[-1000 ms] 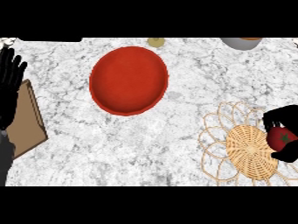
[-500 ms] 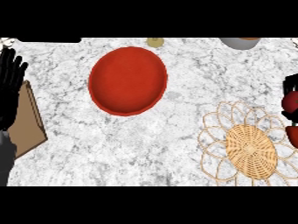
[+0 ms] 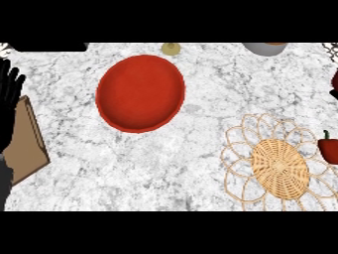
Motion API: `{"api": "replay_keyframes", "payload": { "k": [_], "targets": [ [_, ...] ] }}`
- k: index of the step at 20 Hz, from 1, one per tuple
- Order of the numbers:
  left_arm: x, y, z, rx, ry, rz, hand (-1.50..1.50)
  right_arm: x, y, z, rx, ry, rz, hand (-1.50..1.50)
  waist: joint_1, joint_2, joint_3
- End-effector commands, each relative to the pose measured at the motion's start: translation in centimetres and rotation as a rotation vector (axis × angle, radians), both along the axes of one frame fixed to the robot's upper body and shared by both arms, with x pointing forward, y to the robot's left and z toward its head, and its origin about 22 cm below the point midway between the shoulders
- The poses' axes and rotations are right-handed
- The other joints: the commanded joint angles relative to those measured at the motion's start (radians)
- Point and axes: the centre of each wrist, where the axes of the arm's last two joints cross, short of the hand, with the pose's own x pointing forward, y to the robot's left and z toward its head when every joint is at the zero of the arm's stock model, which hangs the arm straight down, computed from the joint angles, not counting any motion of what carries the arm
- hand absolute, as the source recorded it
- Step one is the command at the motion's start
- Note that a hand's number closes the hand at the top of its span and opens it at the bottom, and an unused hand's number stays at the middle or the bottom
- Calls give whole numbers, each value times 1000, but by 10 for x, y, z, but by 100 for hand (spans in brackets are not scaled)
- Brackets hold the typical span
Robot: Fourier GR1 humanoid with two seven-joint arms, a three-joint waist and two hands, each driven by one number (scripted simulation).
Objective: Pick the tomato from the placemat and place it in the bowl
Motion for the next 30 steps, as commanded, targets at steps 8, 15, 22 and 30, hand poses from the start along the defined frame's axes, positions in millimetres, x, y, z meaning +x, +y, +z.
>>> {"api": "replay_keyframes", "payload": {
  "k": [8,15,22,30],
  "targets": [
    [-9,11,1,27,-5,1,0,1,97,66,327,-39,240,150,2,-4,-1],
    [-3,-8,-13,13,-1,-24,0,6,165,119,387,16,255,150,7,1,0],
    [11,-3,1,-11,18,-23,0,9,265,115,314,108,311,150,13,5,0],
    [19,-17,-2,2,-24,-35,0,30,318,57,304,210,287,150,19,10,0]
  ]
}}
